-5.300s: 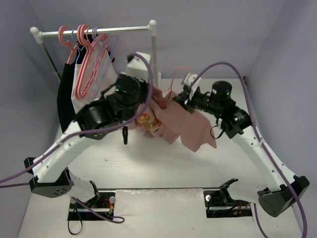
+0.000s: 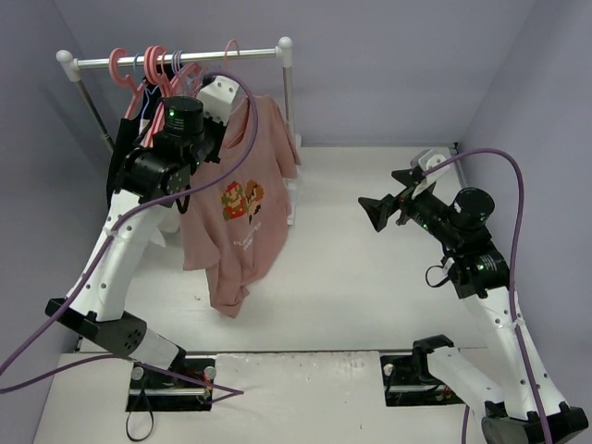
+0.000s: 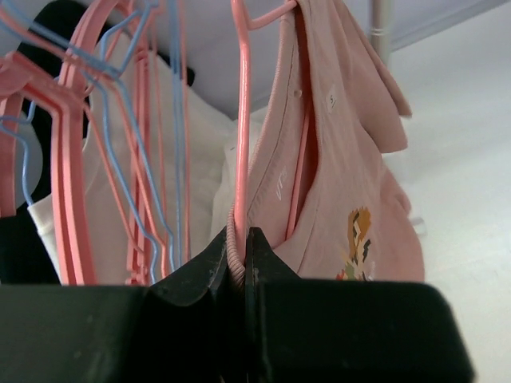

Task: Place the t-shirt on the hanger

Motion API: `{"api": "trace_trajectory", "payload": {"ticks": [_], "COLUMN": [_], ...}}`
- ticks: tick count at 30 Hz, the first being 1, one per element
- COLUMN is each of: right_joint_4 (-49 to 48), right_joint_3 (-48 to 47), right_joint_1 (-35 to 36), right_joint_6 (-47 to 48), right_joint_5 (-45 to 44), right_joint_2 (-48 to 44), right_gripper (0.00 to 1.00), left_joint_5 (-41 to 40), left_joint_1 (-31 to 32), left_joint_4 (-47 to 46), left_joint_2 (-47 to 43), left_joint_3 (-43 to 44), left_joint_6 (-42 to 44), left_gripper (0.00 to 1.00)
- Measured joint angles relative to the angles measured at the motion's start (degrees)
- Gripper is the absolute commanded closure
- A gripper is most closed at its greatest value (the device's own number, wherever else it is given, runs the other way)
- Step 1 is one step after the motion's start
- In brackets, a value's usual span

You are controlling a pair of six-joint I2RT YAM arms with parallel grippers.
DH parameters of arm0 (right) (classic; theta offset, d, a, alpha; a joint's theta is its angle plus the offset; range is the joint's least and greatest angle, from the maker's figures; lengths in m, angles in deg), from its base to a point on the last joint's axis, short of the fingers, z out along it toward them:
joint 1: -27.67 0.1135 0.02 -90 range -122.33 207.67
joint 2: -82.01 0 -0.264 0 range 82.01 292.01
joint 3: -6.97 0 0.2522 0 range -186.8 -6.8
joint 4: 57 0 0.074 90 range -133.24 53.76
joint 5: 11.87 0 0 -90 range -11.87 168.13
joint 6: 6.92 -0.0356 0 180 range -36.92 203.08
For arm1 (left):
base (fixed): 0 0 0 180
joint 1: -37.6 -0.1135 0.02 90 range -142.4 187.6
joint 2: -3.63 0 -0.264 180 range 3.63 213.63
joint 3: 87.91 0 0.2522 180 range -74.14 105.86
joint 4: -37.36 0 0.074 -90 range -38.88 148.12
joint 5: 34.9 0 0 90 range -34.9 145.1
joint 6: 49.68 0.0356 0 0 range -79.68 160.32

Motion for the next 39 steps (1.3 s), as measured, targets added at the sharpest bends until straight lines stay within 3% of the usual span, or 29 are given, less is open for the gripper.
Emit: {"api": "trace_trajectory", "payload": {"ticks": [9,17,22,28,30,32,39], "right_joint_4": [0.0,0.0,0.0,0.0,0.0,0.0,0.0], "right_joint_3": [0.8,2.8,3.9,4.4,4.4,4.4,4.4], "right_joint_1": [2.4,3.4,3.9,4.1,4.3,4.4,4.4], "right_joint_6": [-0.1,-0.5,-1.0,-1.3,-1.4,-1.5,-3.2], "right_joint_5": [-0.2,-0.4,-0.6,-0.8,-1.1,-1.3,-5.8], "right_joint_2": [-0.9,-1.9,-2.0,-2.0,-2.0,-2.0,-2.0], "right_gripper": [0.0,0.0,0.0,0.0,0.0,0.0,0.0], "left_joint_5": [0.0,1.7,2.9,3.1,2.8,2.4,2.4], "left_joint_1": [-5.1,-6.0,-6.2,-6.2,-6.2,-6.2,-6.2], "left_joint_4": [-3.8,-8.1,-9.9,-15.9,-17.0,-17.3,-14.1], "left_joint_2": [7.1,17.2,19.9,15.7,14.3,13.2,8.0], "left_joint_3": [3.6,9.5,8.3,-4.7,-7.5,-8.7,-5.8], "left_joint_6": [-3.1,-4.3,-5.7,-8.6,-9.0,-9.7,-10.1], "left_gripper": [1.0,1.0,0.99,0.77,0.53,0.42,0.3]}}
